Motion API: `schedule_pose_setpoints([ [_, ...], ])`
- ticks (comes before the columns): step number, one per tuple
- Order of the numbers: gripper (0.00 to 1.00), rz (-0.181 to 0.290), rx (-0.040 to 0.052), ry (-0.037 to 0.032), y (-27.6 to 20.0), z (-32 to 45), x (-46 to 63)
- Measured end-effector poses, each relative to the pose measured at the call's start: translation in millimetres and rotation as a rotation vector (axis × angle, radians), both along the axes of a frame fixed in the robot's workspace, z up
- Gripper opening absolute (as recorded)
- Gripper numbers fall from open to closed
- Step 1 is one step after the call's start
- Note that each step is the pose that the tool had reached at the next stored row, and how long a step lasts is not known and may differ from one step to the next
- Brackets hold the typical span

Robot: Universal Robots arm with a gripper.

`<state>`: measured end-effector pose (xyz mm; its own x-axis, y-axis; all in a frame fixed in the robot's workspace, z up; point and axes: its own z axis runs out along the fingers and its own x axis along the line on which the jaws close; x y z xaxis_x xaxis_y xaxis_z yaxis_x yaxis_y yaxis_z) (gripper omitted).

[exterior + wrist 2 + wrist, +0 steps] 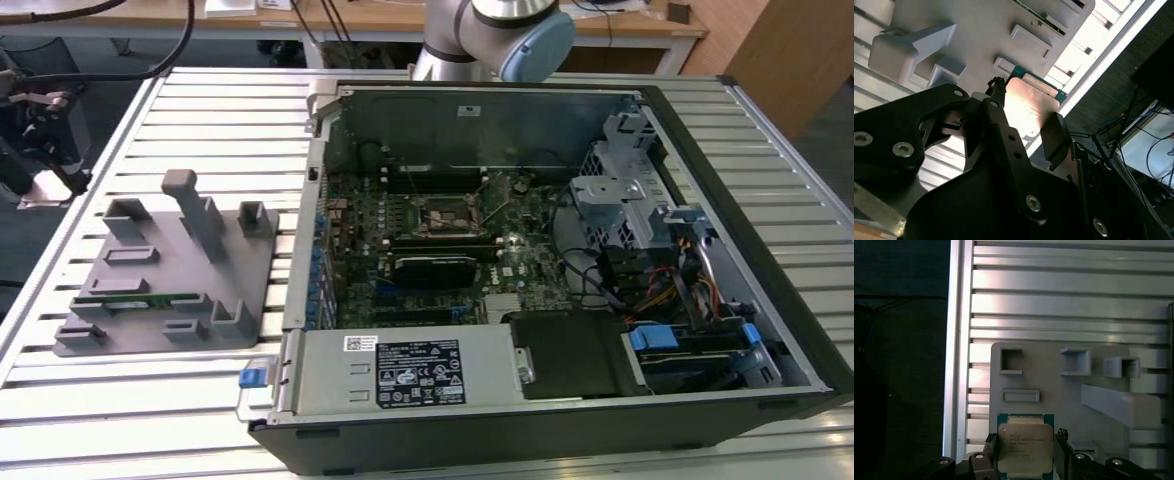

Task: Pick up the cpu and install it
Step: 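Pick up the cpu and move it towards the insertion slot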

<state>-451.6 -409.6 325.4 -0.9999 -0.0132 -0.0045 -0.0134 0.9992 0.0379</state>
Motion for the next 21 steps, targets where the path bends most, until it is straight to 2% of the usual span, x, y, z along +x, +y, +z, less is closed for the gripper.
schedule_pose_setpoints([
  [21, 0.53, 0.0, 0.0, 0.0, 0.0, 27.1, 0.0],
])
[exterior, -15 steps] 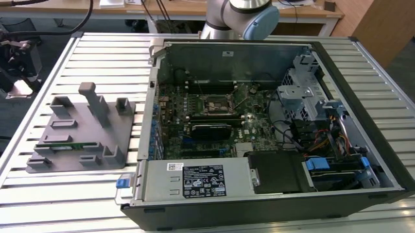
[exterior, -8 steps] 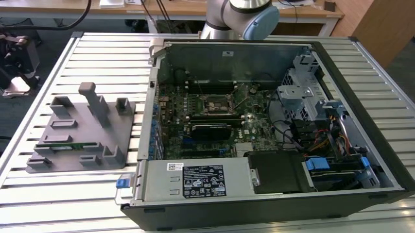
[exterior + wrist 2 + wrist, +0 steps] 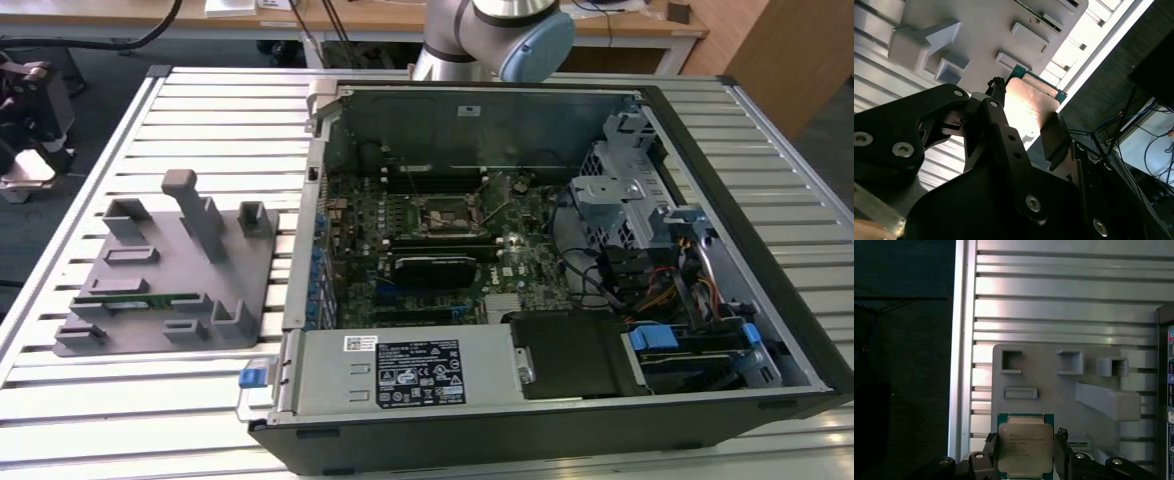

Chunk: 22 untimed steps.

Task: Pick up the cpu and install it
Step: 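Pick up the cpu and move it towards the insertion slot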

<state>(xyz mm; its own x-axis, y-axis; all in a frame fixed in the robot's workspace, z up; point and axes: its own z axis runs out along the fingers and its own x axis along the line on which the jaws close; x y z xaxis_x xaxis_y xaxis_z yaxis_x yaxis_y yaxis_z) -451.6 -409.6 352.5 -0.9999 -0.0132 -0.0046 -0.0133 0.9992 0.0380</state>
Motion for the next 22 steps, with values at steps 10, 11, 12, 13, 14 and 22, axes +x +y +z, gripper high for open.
schedule_pose_setpoints([
  [10, 0.53, 0.0, 0.0, -0.0001, 0.0, 15.1, 0.0],
  [11, 0.53, 0.0, 0.0, -0.0001, 0.0, 16.6, 0.0],
  [12, 0.53, 0.0, 0.0, -0.0001, 0.0, 18.1, 0.0],
  [13, 0.53, 0.0, 0.0, 0.0, 0.0, 19.6, 0.0],
  [14, 0.53, 0.0, 0.0, -0.0001, 0.0, 21.1, 0.0],
  [22, 0.53, 0.0, 0.0, 0.0, 0.0, 34.2, 0.0],
])
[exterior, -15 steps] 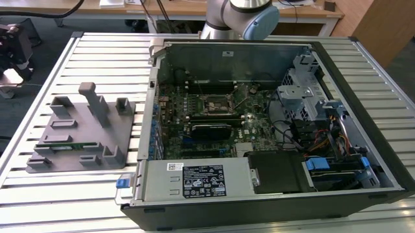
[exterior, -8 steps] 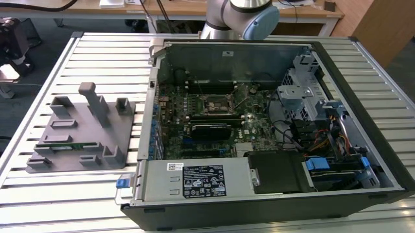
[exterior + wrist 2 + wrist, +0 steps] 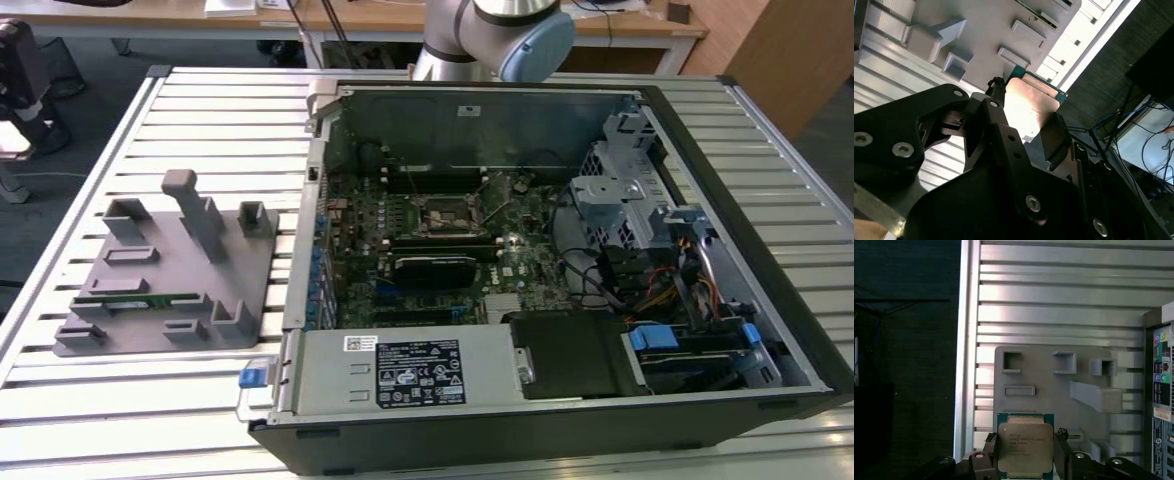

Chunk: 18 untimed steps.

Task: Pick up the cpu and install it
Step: 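Pick up the cpu and move it towards the insertion slot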

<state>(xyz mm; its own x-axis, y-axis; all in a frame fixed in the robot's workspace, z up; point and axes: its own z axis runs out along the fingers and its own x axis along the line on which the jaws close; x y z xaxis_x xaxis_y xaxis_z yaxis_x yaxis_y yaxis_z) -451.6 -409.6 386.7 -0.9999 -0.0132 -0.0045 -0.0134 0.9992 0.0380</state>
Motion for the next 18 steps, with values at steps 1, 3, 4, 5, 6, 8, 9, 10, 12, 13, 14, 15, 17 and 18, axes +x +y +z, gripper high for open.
schedule_pose_setpoints([
  [1, 0.53, 0.0, 0.0, -0.0001, 0.0, 1.6, 0.0],
  [3, 0.53, 0.0, 0.0, 0.0, 0.0, 4.9, 0.0],
  [4, 0.53, 0.0, 0.0, -0.0001, 0.0, 6.5, 0.0],
  [5, 0.53, 0.0, 0.0, -0.0001, 0.0, 8.1, 0.0],
  [6, 0.53, 0.0, 0.0, -0.0001, 0.0, 9.7, 0.0],
  [8, 0.53, 0.0, 0.0, 0.0, 0.0, 13.2, 0.0],
  [9, 0.53, 0.0, 0.0001, -0.0002, 0.0, 15.0, 0.0],
  [10, 0.53, 0.0, 0.0001, -0.0001, 0.0, 17.3, 0.0],
  [12, 0.53, 0.0, 0.0, -0.0001, 0.0, 21.8, 0.0],
  [13, 0.53, 0.0, 0.0, 0.0, 0.1, 24.1, 0.0],
  [14, 0.53, 0.0, 0.0, 0.0, 0.1, 26.4, 0.0],
  [15, 0.53, 0.0, 0.0001, -0.0001, 0.1, 28.2, 0.0],
  [17, 0.53, 0.0, 0.0001, -0.0001, 0.1, 32.2, 0.0],
  [18, 0.53, 0.0, 0.0, -0.0001, 0.1, 34.3, 0.0],
])
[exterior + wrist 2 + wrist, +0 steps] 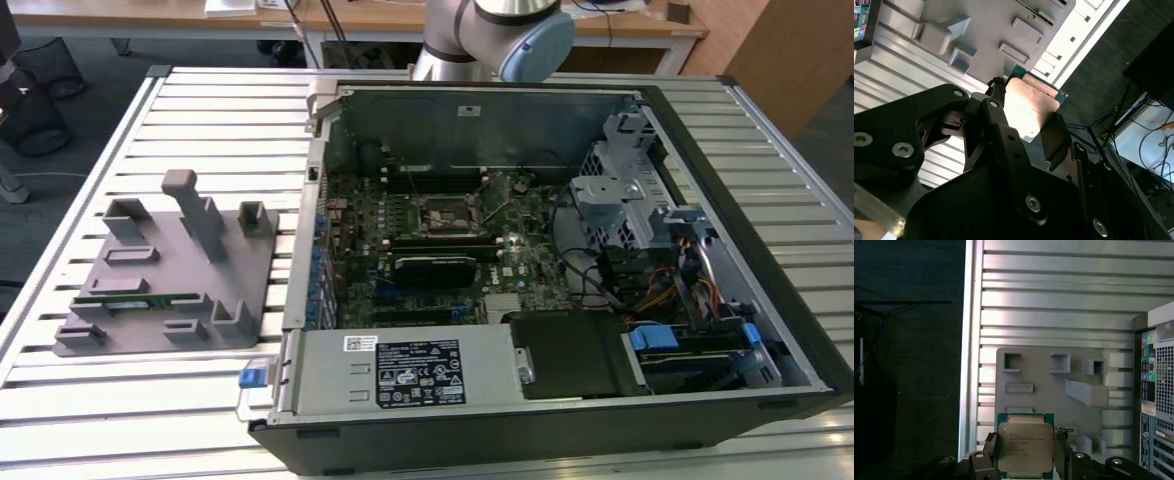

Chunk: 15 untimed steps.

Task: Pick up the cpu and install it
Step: 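Pick up the cpu and move it towards the insertion slot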

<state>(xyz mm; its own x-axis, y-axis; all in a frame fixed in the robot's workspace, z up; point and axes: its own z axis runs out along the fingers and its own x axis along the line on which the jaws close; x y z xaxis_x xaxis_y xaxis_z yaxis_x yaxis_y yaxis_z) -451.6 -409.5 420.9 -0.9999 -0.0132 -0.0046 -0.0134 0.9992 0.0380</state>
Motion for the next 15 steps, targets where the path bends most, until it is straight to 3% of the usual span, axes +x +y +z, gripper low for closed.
schedule_pose_setpoints([
  [3, 0.53, 0.0, 0.0001, -0.0001, 0.0, 5.9, 0.0],
  [10, 0.53, 0.0, 0.0001, 0.0002, 0.1, 6.5, 0.5],
  [15, 0.53, 0.0, 0.0003, -0.0001, 0.0, 6.3, 9.9],
])
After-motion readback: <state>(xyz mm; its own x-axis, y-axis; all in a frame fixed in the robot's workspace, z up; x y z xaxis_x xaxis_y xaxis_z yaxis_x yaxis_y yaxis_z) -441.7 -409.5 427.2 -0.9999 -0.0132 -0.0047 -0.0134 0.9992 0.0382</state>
